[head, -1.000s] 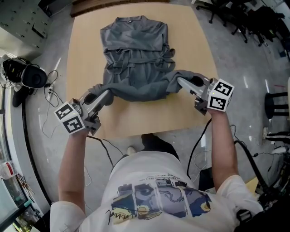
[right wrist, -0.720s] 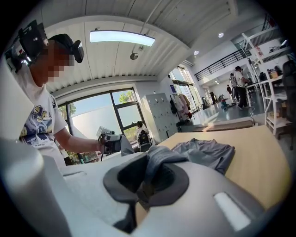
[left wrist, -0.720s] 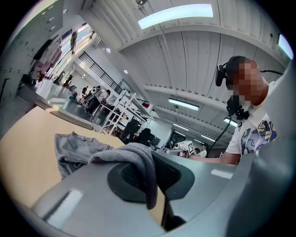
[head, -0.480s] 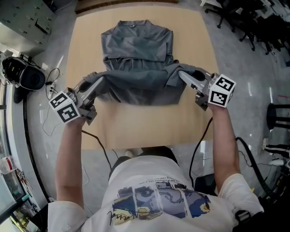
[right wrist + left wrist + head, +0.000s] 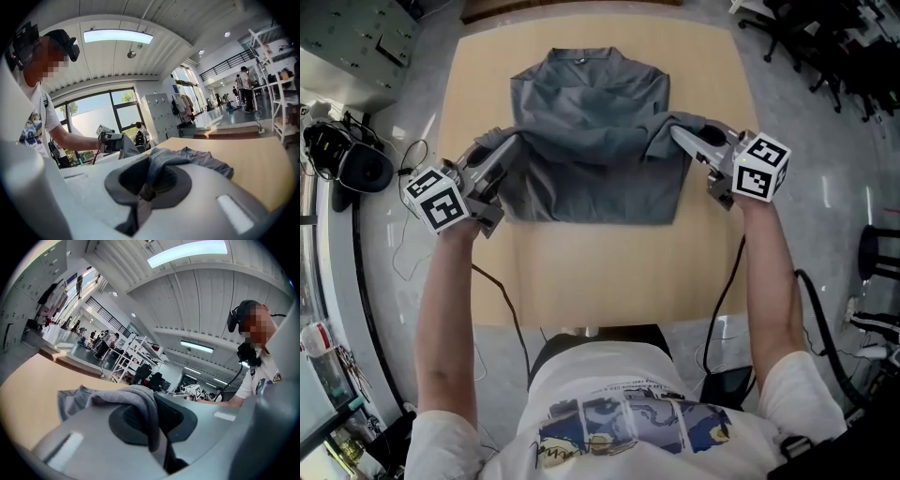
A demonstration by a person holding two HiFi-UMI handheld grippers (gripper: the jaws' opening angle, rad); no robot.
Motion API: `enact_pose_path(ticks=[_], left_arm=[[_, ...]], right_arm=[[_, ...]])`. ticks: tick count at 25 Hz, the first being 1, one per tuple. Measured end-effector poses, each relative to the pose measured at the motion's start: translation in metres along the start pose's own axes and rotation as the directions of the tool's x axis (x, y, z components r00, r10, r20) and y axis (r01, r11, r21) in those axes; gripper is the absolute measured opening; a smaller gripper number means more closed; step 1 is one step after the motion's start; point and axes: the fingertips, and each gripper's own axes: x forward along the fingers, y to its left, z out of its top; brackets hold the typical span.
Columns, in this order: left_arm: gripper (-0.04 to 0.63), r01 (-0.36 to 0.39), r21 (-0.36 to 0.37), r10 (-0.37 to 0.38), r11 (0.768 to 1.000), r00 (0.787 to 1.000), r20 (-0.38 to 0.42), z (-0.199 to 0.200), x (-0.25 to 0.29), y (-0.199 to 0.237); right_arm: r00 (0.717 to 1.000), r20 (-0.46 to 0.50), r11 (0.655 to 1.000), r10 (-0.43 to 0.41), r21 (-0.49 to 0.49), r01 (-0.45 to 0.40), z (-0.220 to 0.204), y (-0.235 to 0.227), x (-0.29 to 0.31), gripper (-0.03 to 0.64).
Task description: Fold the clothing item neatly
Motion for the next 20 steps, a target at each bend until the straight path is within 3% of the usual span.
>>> enact_pose_path(ticks=[10, 15, 20], left_arm=[[0.023, -0.047, 0.030, 0.048, 0.998, 0.998, -0.040, 0.022, 0.052, 0.075], [0.023, -0.074, 0.000, 0.074, 0.997, 0.996, -0.050, 0.012, 0.078, 0.125], [0.023, -0.160, -0.036, 0.156, 0.986, 0.983, -0.102, -0.014, 0.100, 0.182]], right_arm=[[0.998, -0.025, 0.998, -0.056, -0.007, 0.055, 0.005, -0.092, 0.042, 0.006], [0.994, -0.068, 0.996, -0.089, 0.000, 0.089, -0.011, -0.137, 0.071, 0.006], [0.981, -0.146, 0.989, -0.130, 0.053, 0.139, -0.046, -0.184, 0.107, 0.008]])
